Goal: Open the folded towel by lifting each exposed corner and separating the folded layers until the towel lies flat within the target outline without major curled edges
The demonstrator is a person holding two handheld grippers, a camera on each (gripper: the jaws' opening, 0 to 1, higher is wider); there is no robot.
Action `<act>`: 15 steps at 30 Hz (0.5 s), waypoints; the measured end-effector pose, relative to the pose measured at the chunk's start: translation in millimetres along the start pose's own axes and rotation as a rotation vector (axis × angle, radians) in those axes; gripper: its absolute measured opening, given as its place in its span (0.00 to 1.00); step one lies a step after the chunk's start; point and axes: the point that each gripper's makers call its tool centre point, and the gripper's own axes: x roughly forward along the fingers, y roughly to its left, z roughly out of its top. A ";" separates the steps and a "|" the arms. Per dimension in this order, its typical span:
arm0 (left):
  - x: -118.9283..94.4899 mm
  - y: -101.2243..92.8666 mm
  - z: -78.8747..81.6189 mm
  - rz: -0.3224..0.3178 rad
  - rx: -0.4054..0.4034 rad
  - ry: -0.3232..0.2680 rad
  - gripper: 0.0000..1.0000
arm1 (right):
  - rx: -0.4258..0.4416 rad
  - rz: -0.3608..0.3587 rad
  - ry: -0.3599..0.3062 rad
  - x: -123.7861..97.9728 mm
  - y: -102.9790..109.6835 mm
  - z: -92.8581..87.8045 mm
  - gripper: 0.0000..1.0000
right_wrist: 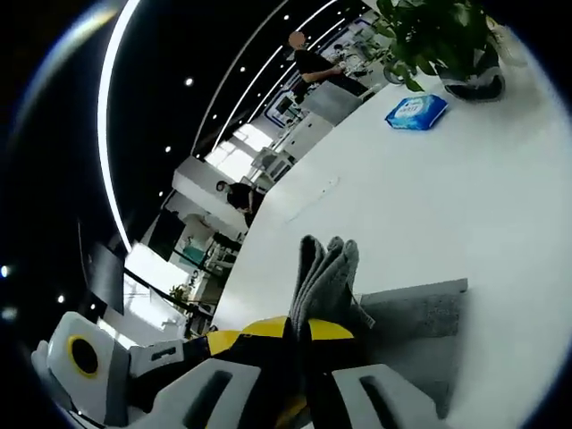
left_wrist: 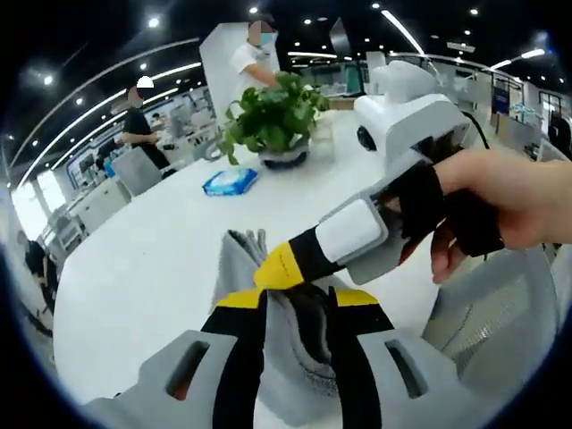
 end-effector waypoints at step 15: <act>-10.9 22.0 -5.5 0.049 -0.071 -0.038 0.05 | 0.007 0.070 -0.024 7.3 11.2 5.1 0.03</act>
